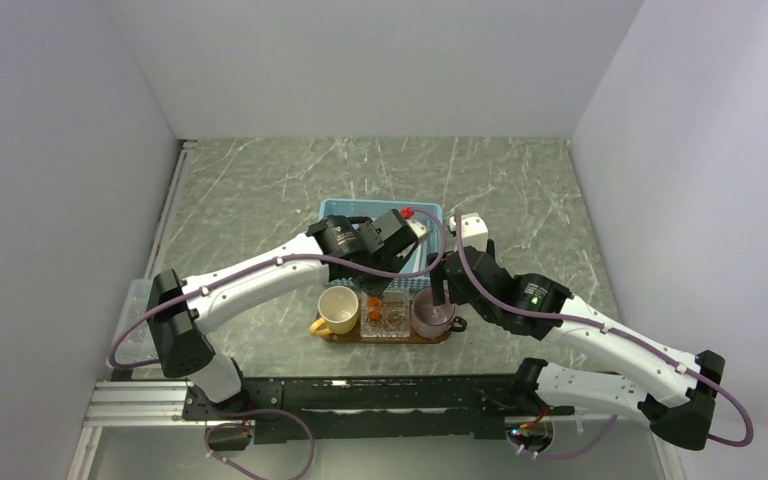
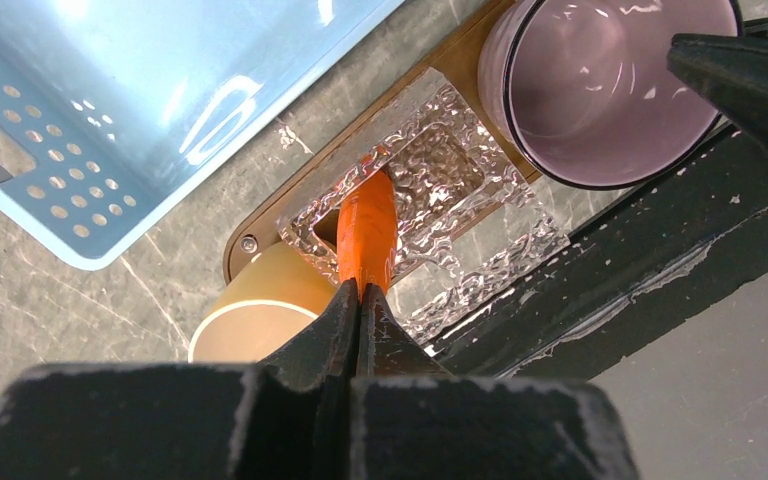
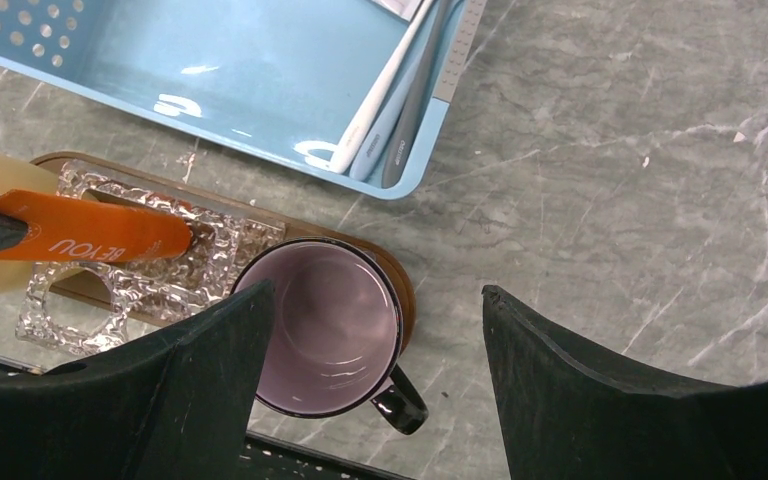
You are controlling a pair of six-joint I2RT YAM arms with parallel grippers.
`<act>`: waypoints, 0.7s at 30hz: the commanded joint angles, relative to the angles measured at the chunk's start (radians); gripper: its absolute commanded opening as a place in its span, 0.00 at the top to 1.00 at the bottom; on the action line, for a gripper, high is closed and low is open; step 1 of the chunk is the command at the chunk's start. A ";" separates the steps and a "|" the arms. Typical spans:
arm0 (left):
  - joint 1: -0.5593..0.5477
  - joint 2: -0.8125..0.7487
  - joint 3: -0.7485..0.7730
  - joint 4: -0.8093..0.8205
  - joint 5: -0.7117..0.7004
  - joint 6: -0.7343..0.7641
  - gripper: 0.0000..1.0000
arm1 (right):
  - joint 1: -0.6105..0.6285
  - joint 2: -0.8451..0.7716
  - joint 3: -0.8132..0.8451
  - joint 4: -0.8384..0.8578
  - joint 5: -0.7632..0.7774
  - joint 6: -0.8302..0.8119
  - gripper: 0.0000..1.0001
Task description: Prepare toiletry sets of a toothbrush and toothpaste on the tray
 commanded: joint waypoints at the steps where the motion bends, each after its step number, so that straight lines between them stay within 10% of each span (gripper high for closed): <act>1: -0.004 -0.030 -0.009 0.041 -0.009 -0.009 1.00 | -0.003 0.004 0.002 0.024 -0.002 0.009 0.22; 21: 0.004 -0.042 -0.045 0.055 -0.018 -0.011 0.97 | -0.002 0.015 0.009 0.022 -0.006 0.007 0.22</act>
